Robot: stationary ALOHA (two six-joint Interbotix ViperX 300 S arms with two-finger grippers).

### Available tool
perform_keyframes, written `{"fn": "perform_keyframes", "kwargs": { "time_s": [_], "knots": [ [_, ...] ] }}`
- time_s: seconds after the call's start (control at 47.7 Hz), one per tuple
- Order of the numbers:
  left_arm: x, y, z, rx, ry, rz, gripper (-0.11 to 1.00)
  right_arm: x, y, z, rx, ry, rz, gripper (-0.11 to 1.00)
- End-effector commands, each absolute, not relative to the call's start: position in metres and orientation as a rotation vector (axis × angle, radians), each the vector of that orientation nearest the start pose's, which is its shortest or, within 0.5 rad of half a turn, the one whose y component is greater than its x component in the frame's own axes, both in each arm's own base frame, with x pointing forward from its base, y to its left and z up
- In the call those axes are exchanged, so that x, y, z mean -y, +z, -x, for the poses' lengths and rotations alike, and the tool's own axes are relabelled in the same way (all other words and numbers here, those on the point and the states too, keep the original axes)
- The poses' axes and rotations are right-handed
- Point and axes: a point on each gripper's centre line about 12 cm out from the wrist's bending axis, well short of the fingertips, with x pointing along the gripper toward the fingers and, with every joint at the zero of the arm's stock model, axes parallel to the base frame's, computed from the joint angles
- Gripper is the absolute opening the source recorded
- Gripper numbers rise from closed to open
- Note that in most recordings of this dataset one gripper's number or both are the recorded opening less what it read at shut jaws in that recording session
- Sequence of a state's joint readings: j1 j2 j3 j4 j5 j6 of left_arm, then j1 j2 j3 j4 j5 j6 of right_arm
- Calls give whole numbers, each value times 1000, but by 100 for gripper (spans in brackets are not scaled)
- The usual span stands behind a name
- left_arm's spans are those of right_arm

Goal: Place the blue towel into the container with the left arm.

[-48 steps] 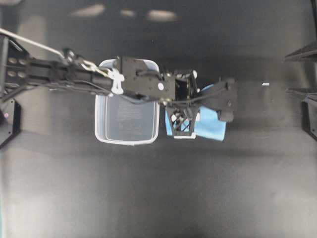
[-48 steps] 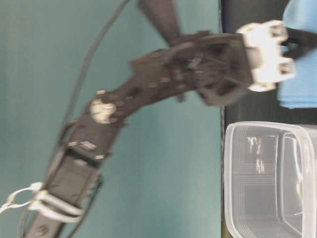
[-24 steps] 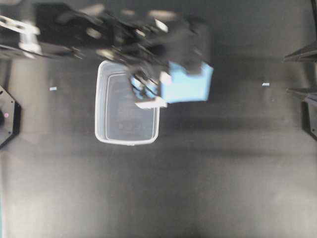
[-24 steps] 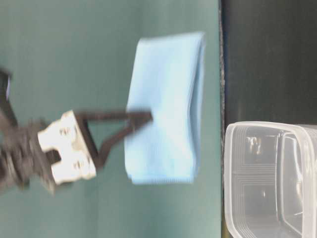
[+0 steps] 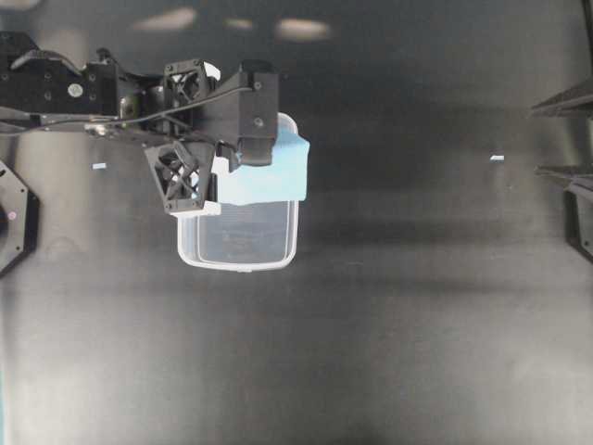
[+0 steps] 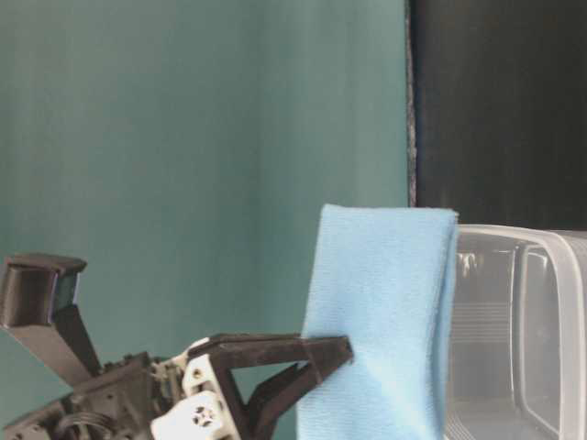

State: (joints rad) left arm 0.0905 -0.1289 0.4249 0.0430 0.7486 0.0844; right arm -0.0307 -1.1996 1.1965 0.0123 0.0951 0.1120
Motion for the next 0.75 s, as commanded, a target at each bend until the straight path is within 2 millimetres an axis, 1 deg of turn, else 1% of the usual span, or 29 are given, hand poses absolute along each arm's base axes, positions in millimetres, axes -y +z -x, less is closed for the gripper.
{"fn": "perform_keyframes", "kwargs": {
  "time_s": [0.0,0.503,0.545,0.629,0.734],
  "knots": [
    [-36,244,-365,-1026,45,-84,6,5,284,-162,-82,-38,-130,77],
    [-35,216,-357,-1027,46,-75,7,5,286,-162,-68,-37,-130,77],
    [-35,216,-357,-1026,46,-73,13,5,286,-162,-68,-37,-130,77],
    [-35,217,-356,-1023,47,-74,36,5,286,-162,-68,-37,-130,77],
    [-31,223,-359,-993,40,-78,69,5,286,-162,-68,-37,-130,77]
  ]
}}
